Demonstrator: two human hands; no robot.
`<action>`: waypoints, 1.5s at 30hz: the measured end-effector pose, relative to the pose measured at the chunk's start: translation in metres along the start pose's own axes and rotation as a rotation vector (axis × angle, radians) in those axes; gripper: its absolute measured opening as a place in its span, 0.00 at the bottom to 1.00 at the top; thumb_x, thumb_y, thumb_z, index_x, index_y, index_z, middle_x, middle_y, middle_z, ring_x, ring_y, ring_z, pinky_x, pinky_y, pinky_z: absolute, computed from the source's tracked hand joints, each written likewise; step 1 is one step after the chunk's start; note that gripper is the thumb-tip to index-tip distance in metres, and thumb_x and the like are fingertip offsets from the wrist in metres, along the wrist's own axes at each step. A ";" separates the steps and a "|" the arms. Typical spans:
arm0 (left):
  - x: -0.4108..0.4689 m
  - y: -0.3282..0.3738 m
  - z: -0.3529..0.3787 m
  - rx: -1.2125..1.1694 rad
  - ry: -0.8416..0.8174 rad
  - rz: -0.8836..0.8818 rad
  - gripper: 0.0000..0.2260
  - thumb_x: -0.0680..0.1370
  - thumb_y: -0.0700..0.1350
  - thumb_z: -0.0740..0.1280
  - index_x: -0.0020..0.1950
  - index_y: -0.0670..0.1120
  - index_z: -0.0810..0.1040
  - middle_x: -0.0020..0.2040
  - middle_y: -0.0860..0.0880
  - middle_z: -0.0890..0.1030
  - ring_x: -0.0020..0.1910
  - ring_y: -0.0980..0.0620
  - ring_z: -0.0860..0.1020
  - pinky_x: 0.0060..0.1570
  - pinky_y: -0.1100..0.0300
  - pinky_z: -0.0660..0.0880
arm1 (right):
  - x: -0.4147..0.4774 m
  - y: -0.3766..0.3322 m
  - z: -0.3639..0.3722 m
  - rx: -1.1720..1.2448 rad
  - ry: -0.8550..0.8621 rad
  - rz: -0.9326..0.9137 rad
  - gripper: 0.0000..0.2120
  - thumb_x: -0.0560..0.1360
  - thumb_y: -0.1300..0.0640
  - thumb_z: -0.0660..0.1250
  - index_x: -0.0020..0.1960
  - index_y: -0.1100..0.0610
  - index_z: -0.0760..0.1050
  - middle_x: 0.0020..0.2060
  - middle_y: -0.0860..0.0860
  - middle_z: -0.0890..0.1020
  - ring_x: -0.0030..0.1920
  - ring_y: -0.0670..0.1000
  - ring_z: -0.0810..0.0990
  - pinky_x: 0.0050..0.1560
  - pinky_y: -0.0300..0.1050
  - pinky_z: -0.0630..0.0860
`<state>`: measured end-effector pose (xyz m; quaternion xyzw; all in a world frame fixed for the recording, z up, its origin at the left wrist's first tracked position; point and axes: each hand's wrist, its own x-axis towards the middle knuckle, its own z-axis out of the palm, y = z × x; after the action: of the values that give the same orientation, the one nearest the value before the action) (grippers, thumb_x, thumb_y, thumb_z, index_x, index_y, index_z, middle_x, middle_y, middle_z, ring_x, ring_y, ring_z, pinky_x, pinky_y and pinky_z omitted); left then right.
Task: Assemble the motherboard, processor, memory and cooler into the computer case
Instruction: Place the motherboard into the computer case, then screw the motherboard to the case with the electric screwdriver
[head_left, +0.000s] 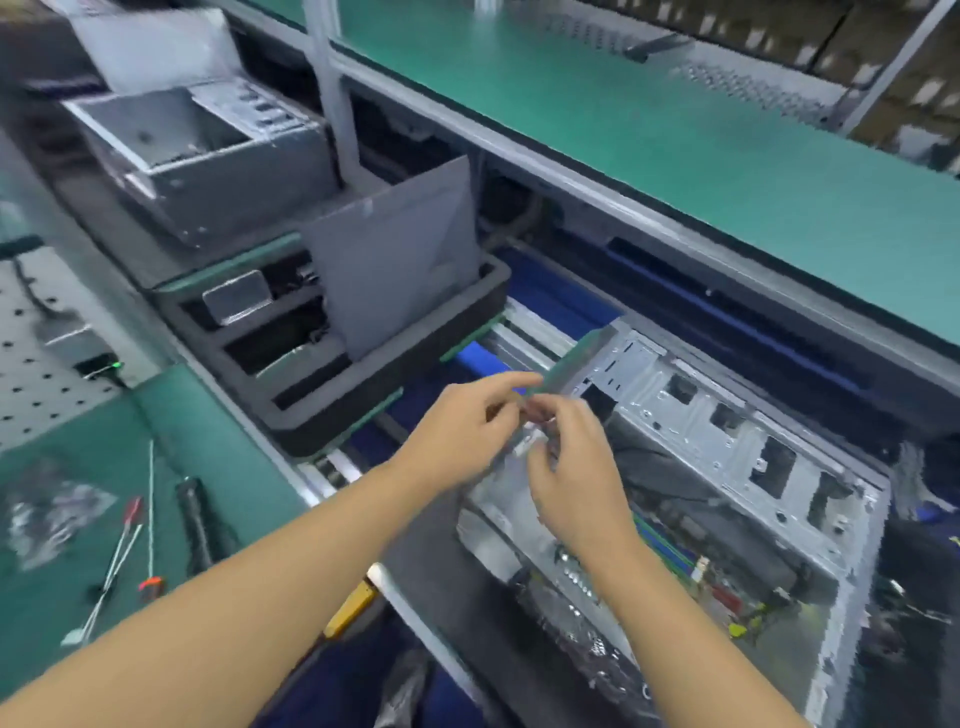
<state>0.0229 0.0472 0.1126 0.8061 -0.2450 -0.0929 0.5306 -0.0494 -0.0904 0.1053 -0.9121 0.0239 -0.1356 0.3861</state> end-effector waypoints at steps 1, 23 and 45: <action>-0.012 -0.003 -0.014 -0.013 0.064 -0.016 0.21 0.76 0.36 0.59 0.62 0.56 0.78 0.48 0.61 0.84 0.41 0.66 0.79 0.43 0.73 0.71 | 0.003 -0.014 0.011 -0.007 -0.018 -0.072 0.17 0.76 0.68 0.62 0.63 0.56 0.75 0.57 0.48 0.76 0.59 0.48 0.73 0.62 0.43 0.70; -0.187 -0.300 -0.167 0.287 0.146 -1.210 0.18 0.78 0.58 0.64 0.54 0.43 0.75 0.57 0.42 0.80 0.58 0.42 0.77 0.53 0.54 0.74 | 0.000 -0.098 0.298 -0.188 -0.941 0.140 0.12 0.84 0.57 0.55 0.63 0.51 0.74 0.53 0.49 0.80 0.37 0.44 0.75 0.35 0.36 0.68; -0.153 -0.219 -0.204 -0.560 0.597 -0.864 0.16 0.70 0.46 0.76 0.52 0.45 0.74 0.47 0.44 0.82 0.38 0.49 0.83 0.32 0.54 0.80 | -0.006 -0.124 0.238 0.184 -0.541 -0.115 0.13 0.71 0.64 0.58 0.40 0.48 0.74 0.34 0.45 0.80 0.33 0.43 0.76 0.34 0.31 0.67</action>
<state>0.0393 0.3570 -0.0156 0.6534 0.2991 -0.1307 0.6830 0.0003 0.1636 0.0330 -0.8762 -0.1441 0.0892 0.4511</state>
